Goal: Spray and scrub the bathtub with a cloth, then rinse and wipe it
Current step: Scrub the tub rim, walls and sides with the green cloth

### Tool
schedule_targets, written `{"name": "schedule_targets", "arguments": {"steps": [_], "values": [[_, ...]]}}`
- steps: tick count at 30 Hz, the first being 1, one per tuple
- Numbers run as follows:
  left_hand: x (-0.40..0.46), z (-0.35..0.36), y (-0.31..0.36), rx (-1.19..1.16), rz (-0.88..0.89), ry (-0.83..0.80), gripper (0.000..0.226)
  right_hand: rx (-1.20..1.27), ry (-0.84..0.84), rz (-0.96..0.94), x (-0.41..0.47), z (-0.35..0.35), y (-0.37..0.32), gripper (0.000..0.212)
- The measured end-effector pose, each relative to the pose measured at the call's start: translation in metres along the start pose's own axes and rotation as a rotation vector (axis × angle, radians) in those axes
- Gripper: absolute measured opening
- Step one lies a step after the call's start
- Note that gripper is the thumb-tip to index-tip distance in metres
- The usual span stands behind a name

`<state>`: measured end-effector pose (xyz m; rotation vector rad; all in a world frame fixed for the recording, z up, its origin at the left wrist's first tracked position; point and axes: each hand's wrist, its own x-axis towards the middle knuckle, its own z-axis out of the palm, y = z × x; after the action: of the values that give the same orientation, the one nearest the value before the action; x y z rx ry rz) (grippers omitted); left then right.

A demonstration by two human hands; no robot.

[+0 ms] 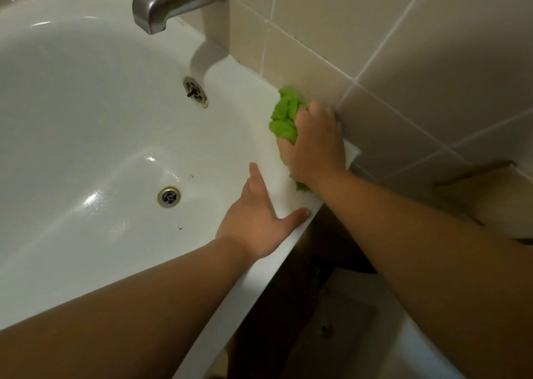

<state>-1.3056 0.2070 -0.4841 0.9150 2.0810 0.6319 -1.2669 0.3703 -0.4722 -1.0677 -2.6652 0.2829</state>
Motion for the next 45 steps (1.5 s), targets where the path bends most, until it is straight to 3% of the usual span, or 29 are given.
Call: {"name": "schedule_targets", "arguments": {"steps": [6, 14, 20, 27, 30, 34, 37, 42, 45], "values": [[0.000, 0.001, -0.002, -0.005, 0.012, 0.005, 0.131, 0.008, 0.048, 0.053, -0.056, -0.004, 0.001, 0.029], [-0.002, -0.003, -0.002, 0.033, 0.013, -0.009, 0.127, 0.042, 0.081, -0.105, 0.018, 0.007, 0.005, 0.038], [-0.002, 0.000, -0.007, 0.005, 0.037, -0.015, 0.131, 0.136, 0.055, 0.125, -0.068, -0.015, 0.021, 0.028], [-0.003, 0.002, -0.012, 0.029, 0.039, -0.014, 0.127, 0.181, 0.070, -0.071, 0.006, 0.007, -0.010, 0.029], [-0.005, 0.002, -0.016, 0.023, 0.044, -0.028, 0.124, 0.104, 0.118, -0.006, 0.007, 0.000, 0.001, 0.027], [-0.006, 0.004, -0.024, 0.001, 0.064, -0.030, 0.116, 0.104, 0.078, 0.206, -0.050, -0.020, 0.017, 0.029], [-0.005, 0.006, -0.027, -0.016, 0.072, -0.025, 0.114, 0.087, 0.054, 0.167, -0.067, -0.018, 0.003, 0.029], [-0.009, 0.004, -0.025, 0.012, 0.104, -0.023, 0.117, 0.082, -0.003, 0.046, -0.002, -0.007, -0.009, 0.023], [-0.015, 0.001, -0.025, 0.039, 0.091, -0.038, 0.119, 0.041, -0.041, 0.097, 0.005, -0.012, -0.003, 0.021]]}}
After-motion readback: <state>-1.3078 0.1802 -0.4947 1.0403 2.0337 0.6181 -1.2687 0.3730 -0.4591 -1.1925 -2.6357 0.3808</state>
